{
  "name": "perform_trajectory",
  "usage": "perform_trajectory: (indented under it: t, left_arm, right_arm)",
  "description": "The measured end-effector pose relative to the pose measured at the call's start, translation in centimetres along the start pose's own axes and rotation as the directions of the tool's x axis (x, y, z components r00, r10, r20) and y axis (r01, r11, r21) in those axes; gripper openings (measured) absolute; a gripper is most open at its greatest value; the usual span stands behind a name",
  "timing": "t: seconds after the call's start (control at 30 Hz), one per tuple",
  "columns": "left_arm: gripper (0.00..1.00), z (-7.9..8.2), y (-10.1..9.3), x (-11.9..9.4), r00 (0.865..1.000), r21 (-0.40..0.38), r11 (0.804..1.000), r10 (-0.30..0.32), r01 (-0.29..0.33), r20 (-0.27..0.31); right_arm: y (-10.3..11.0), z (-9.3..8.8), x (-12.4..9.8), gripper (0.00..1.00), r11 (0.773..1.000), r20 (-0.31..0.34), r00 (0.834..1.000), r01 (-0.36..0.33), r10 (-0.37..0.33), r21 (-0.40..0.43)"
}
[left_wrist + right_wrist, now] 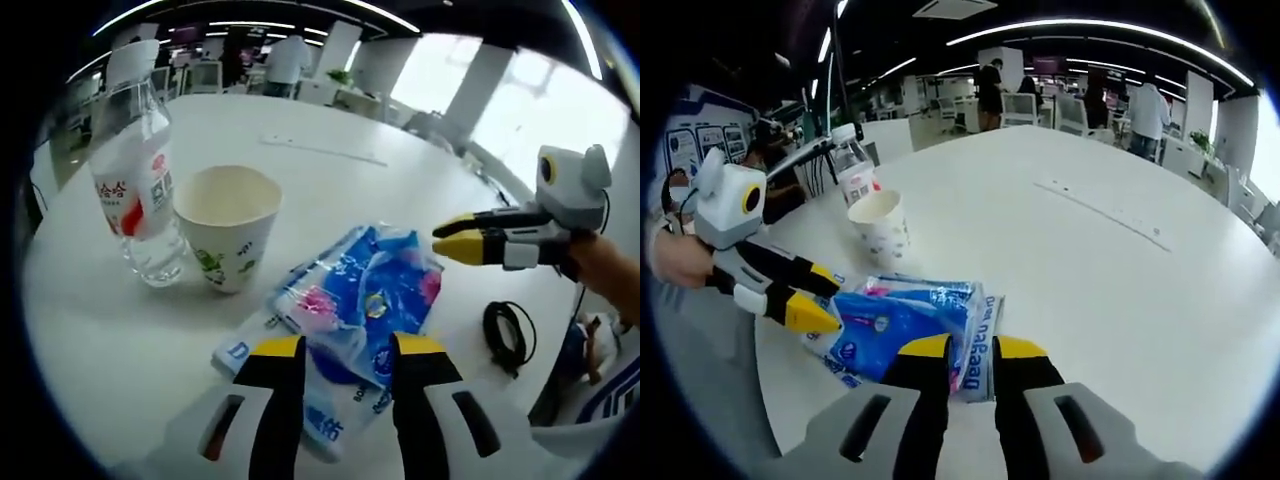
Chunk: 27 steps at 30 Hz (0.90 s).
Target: Arrange the tabletop items into an orderly group along one side of the table until the central work area is clear of visible clutter.
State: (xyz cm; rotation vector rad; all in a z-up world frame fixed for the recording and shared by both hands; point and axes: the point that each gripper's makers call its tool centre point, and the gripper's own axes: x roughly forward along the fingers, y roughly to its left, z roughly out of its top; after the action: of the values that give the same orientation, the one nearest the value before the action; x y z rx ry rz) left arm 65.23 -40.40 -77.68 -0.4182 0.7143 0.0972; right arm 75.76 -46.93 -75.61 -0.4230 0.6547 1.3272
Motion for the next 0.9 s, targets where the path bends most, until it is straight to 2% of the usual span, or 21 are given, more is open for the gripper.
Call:
perform_trajectory:
  t: [0.27, 0.4, 0.67, 0.9]
  left_arm:
    - [0.29, -0.1, 0.1, 0.0, 1.000, -0.002, 1.000, 0.006, -0.006, -0.001]
    - [0.25, 0.1, 0.2, 0.0, 1.000, 0.005, 1.000, 0.009, -0.009, 0.007]
    - [0.26, 0.0, 0.3, -0.1, 1.000, -0.009, 1.000, 0.009, -0.009, 0.002]
    - [0.22, 0.0, 0.5, -0.1, 1.000, -0.007, 1.000, 0.011, -0.011, 0.003]
  right_arm:
    - [-0.2, -0.2, 0.5, 0.12, 1.000, -0.014, 1.000, -0.001, 0.001, -0.003]
    - [-0.3, 0.0, 0.7, 0.11, 1.000, -0.014, 1.000, 0.004, -0.004, 0.001]
    - [-0.2, -0.1, 1.0, 0.11, 1.000, -0.021, 1.000, 0.001, -0.001, 0.007]
    - [-0.2, -0.1, 1.4, 0.09, 1.000, -0.027, 1.000, -0.001, 0.001, 0.009]
